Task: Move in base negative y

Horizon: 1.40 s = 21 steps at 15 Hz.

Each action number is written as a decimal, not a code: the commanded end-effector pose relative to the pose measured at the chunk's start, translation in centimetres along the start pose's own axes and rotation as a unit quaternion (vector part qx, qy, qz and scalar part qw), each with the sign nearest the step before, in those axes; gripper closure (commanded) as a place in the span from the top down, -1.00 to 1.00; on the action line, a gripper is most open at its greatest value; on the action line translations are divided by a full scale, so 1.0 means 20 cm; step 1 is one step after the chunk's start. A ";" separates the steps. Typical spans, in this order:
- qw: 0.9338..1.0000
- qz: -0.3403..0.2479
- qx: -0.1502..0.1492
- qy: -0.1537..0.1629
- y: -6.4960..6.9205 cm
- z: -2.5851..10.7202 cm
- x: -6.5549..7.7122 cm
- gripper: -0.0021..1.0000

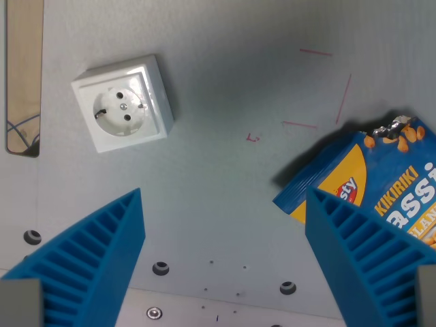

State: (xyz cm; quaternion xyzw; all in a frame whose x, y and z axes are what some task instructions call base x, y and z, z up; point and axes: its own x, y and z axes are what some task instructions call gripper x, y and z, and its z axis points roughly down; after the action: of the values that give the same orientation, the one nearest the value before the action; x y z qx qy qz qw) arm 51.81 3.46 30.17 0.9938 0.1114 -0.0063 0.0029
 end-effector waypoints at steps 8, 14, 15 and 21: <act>1.000 0.000 0.000 0.002 0.20 0.00 -0.09 1.00; 1.000 0.000 0.000 0.002 0.35 0.00 -0.15 1.00; 1.000 0.000 0.000 0.002 0.38 0.00 -0.16 1.00; 1.000 0.000 0.000 0.002 0.53 0.00 -0.22 1.00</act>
State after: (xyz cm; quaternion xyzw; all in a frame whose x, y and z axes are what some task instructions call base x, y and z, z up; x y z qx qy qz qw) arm 50.74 -7.45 29.80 0.9946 0.1016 -0.0215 0.0035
